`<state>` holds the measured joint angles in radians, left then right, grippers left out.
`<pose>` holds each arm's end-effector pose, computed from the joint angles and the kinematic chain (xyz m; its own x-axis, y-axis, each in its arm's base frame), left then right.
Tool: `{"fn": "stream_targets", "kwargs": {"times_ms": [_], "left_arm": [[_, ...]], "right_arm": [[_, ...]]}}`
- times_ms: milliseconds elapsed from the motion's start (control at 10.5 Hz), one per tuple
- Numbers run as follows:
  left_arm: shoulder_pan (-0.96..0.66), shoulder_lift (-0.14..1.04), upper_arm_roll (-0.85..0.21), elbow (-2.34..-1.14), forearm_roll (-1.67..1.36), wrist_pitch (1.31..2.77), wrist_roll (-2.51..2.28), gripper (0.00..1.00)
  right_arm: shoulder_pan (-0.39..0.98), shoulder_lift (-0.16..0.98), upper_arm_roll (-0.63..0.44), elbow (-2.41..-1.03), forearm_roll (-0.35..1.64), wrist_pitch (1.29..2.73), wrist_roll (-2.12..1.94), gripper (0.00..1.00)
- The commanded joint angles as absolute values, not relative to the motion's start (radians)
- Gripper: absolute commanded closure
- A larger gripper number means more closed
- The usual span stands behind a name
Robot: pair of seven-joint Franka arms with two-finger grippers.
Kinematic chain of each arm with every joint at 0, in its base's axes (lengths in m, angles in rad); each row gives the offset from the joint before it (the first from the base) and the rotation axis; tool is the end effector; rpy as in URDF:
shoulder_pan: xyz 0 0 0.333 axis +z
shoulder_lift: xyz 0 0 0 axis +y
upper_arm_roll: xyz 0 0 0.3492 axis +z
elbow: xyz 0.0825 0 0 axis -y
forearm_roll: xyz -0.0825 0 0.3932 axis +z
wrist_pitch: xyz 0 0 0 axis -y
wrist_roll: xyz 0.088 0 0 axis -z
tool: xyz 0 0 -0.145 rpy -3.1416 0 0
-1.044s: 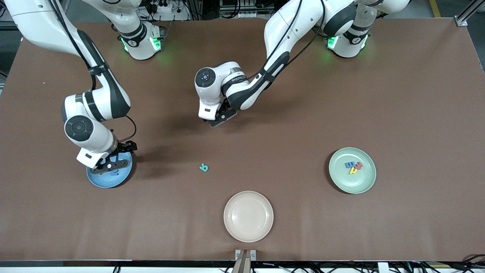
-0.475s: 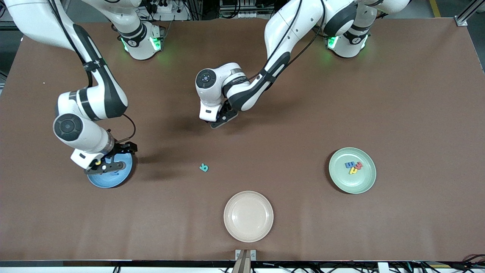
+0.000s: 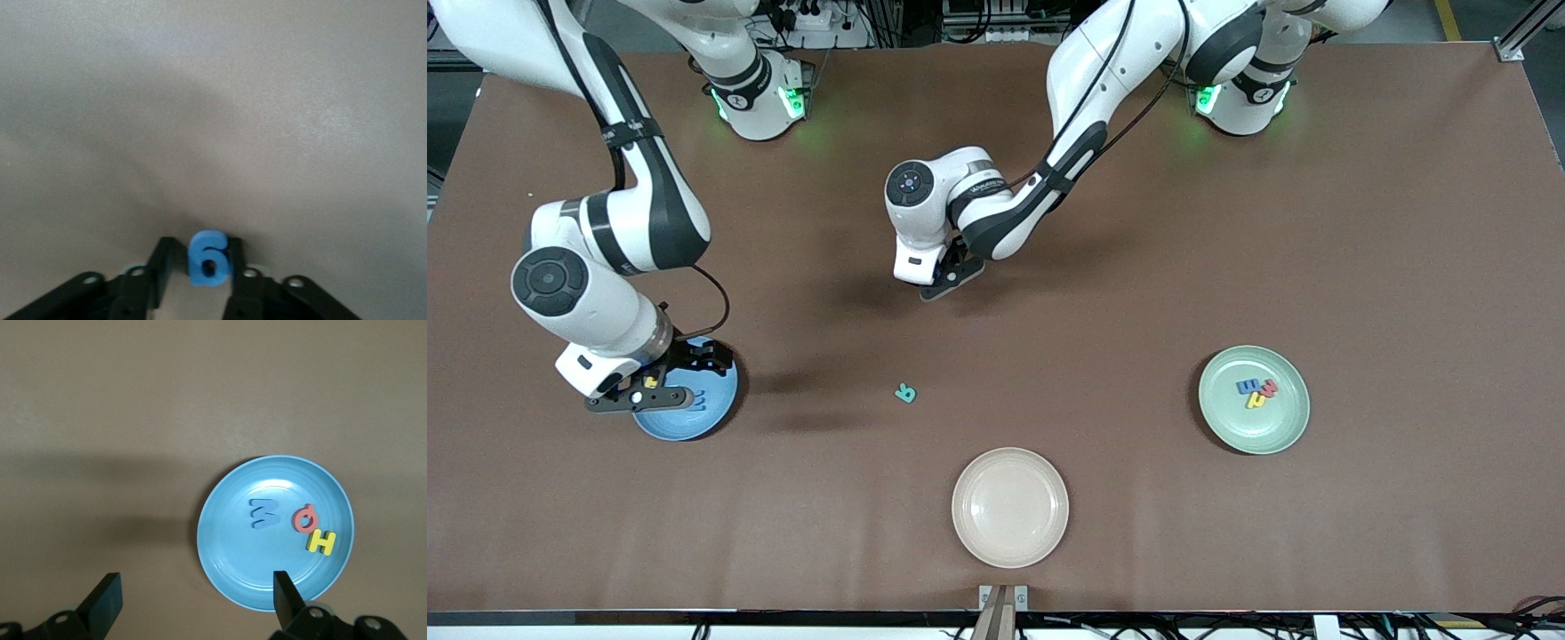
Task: Sort uppercase to blue plate, lowercase to green plate
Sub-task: 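Carry the 6 toward the green plate while the right gripper reaches the R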
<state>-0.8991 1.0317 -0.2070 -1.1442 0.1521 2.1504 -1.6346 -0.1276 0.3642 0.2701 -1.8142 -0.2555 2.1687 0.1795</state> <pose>0.4087 -0.6868 0.1477 0.8551 0.5160 -0.0504 0.5163 -0.8564 -0.0094 0.6564 0.0646 0.3355 0.9957 0.0904 0.0216 0.0874 -0.9896 0.1143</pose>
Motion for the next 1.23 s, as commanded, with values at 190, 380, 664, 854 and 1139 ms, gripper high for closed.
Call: {"fn": "stream_targets", "kwargs": {"times_ms": [190,380,664,854,1139], "left_arm": [[-0.902,0.985,-0.144,-1.118,0.141,2.093,-1.527,1.0],[-0.835,0.915,-0.141,-1.121,0.14,2.031,-1.384,1.0],[-0.734,0.835,-0.144,-1.121,0.138,1.972,-1.157,1.0],[-0.625,0.735,-0.166,-1.121,0.086,1.858,-1.039,1.0],[-0.467,0.611,-0.16,-1.134,-0.015,1.699,-0.765,1.0]], "right_arm": [[-0.072,0.37,0.275,-1.789,-0.241,2.163,0.255,0.0],[-0.04,0.432,0.275,-1.719,-0.241,2.164,0.249,0.0],[0.092,0.563,0.273,-1.577,-0.25,2.164,0.227,0.0],[0.136,0.627,0.275,-1.542,-0.247,2.169,0.119,0.0],[0.152,0.702,0.275,-1.528,-0.244,2.255,-0.116,0.0]]}}
